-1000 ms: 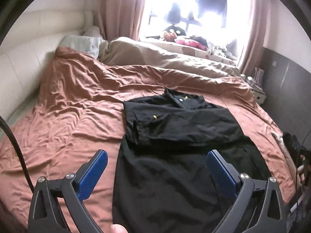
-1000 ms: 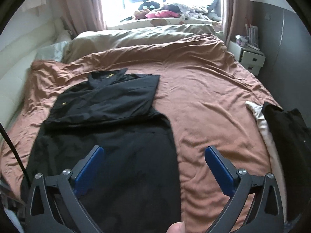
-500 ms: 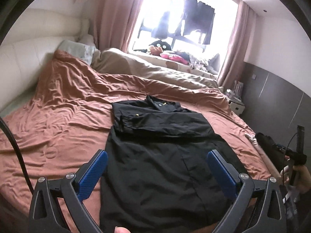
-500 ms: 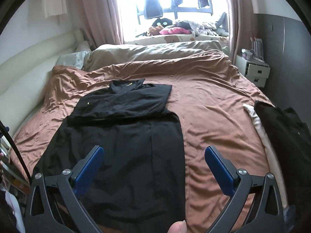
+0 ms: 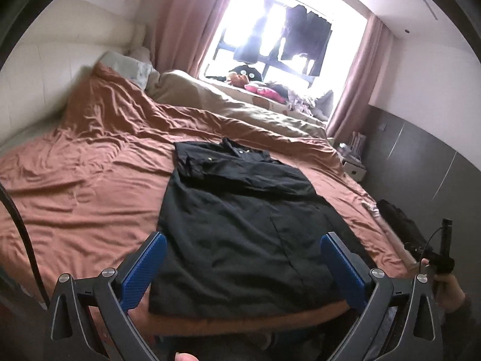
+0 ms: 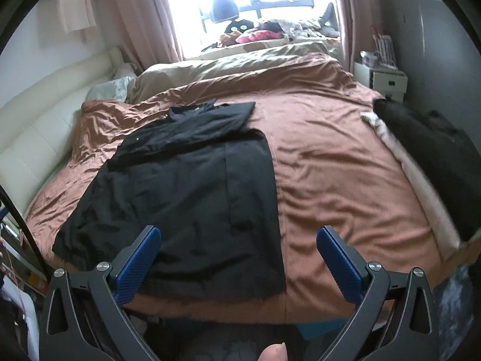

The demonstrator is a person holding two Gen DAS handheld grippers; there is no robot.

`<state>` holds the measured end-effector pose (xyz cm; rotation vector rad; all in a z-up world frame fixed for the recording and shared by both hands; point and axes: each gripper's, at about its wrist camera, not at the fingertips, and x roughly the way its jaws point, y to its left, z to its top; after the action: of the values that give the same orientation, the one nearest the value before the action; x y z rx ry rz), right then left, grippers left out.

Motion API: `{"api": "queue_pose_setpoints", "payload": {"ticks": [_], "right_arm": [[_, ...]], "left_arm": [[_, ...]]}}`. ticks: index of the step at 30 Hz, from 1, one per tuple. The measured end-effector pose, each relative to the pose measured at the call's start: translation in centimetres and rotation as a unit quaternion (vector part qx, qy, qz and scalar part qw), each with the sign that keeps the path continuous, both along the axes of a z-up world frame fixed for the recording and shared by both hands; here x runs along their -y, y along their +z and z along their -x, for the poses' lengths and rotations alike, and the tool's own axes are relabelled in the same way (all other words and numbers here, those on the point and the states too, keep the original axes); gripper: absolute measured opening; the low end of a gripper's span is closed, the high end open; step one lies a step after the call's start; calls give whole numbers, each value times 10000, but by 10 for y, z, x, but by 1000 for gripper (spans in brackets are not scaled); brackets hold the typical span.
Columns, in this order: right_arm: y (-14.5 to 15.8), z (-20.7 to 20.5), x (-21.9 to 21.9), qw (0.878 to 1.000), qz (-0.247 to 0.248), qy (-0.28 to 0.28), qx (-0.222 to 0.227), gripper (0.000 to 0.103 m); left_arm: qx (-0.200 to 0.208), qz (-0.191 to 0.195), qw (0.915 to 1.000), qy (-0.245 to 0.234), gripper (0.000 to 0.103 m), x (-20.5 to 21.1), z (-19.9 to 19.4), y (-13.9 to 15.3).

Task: Fold large clothes
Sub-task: 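Move both tools down to the hem edge of the black jacket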

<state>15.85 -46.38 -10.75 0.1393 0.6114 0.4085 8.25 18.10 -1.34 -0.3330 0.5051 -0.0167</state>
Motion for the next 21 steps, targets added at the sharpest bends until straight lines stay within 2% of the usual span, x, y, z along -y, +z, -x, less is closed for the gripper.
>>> {"api": "queue_pose_setpoints", "payload": {"ticks": [4, 8, 12, 15, 19, 21], "right_arm": [[-17, 12, 10, 9999, -113, -50, -67, 103], [-29, 18, 18, 9997, -150, -96, -161, 103], [-38, 22, 21, 9996, -203, -61, -209, 103], [-46, 19, 22, 9992, -81, -152, -361, 103], [-52, 13, 21, 9989, -175, -104, -422, 103], [-55, 3, 18, 9987, -116, -113, -483, 100]], "left_arm": [[-13, 122, 9998, -133, 103, 4, 19, -24], [-156, -48, 9999, -16, 103, 8, 32, -44], [-291, 41, 9995, 100, 103, 3, 41, -65], [-424, 88, 9989, 154, 103, -3, 44, -76], [-600, 86, 9979, 248, 103, -8, 45, -88], [-692, 33, 9971, 315, 103, -10, 42, -92]]}}
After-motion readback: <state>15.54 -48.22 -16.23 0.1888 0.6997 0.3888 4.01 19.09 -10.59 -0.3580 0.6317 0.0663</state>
